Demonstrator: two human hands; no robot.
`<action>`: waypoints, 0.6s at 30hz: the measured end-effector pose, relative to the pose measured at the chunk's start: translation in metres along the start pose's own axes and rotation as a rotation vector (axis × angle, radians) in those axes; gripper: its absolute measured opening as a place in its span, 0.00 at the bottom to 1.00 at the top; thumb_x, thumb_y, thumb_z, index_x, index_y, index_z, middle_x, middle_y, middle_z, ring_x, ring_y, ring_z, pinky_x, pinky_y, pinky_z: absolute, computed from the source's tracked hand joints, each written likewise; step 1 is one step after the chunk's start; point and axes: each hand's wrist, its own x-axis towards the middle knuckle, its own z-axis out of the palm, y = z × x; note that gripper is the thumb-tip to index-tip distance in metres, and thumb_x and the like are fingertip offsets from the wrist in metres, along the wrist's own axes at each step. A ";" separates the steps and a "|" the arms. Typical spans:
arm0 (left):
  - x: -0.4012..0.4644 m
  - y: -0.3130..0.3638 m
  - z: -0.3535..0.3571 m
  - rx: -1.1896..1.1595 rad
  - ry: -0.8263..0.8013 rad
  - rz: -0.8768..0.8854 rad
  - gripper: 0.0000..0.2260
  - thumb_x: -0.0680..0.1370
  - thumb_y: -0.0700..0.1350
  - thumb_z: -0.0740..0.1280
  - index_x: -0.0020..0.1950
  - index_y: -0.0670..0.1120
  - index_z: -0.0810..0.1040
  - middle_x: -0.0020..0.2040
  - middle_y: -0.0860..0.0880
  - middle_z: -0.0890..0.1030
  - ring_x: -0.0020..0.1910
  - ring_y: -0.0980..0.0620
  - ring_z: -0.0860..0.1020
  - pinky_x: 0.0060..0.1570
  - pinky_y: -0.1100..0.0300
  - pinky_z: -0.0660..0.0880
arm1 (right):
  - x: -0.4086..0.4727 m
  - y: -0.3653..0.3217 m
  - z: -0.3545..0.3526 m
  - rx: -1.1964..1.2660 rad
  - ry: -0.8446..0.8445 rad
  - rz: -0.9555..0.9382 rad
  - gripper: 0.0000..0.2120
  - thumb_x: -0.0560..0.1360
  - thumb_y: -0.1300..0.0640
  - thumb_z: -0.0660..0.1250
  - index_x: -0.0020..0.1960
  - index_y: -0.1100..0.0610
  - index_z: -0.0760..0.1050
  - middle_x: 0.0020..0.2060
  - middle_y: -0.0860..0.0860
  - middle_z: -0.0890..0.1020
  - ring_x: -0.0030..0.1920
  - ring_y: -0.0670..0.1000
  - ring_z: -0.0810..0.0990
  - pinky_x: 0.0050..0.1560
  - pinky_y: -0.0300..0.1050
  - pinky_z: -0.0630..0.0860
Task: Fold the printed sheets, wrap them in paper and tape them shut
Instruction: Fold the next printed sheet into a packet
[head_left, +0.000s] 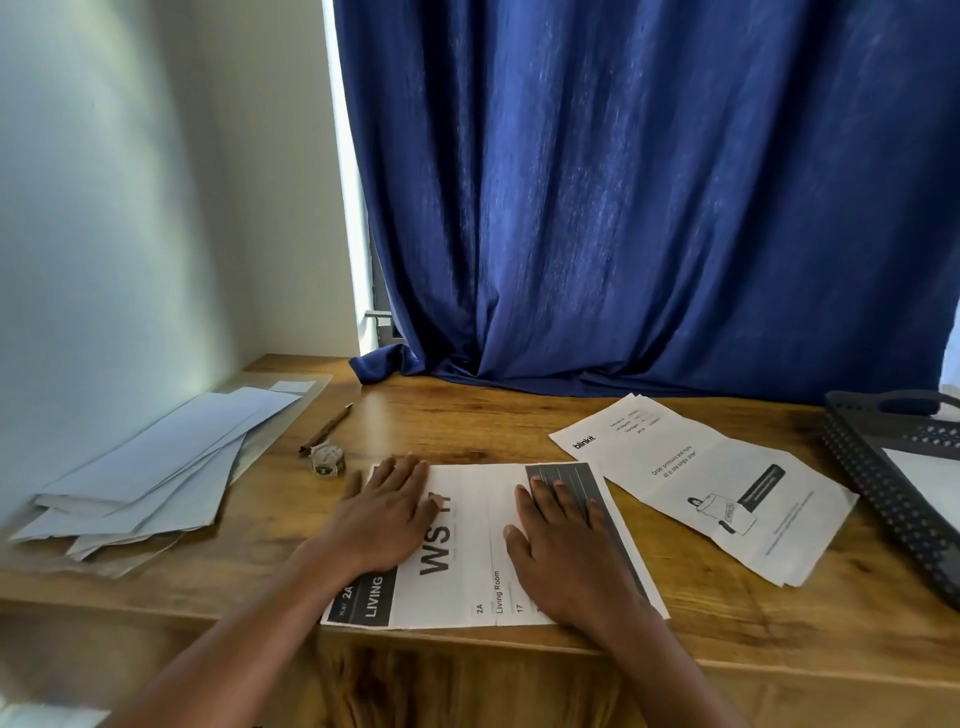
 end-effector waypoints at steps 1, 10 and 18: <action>-0.002 0.006 -0.002 0.005 0.006 -0.017 0.29 0.86 0.61 0.43 0.84 0.51 0.42 0.84 0.50 0.40 0.82 0.49 0.37 0.80 0.42 0.38 | 0.000 0.000 0.000 0.005 -0.002 -0.002 0.31 0.83 0.37 0.43 0.82 0.47 0.42 0.82 0.48 0.44 0.82 0.54 0.41 0.73 0.51 0.35; -0.056 0.062 0.020 -0.020 0.074 0.288 0.27 0.86 0.60 0.44 0.84 0.56 0.43 0.84 0.56 0.41 0.81 0.56 0.37 0.81 0.50 0.40 | -0.001 0.001 0.000 -0.006 0.003 -0.037 0.47 0.67 0.34 0.21 0.82 0.48 0.44 0.82 0.50 0.47 0.82 0.54 0.43 0.79 0.58 0.42; -0.070 0.001 0.016 0.005 0.024 0.167 0.39 0.71 0.72 0.27 0.82 0.61 0.37 0.81 0.61 0.35 0.79 0.61 0.33 0.78 0.56 0.34 | 0.001 0.001 0.000 0.001 -0.008 -0.003 0.31 0.83 0.37 0.43 0.83 0.47 0.42 0.82 0.48 0.45 0.82 0.54 0.42 0.78 0.57 0.39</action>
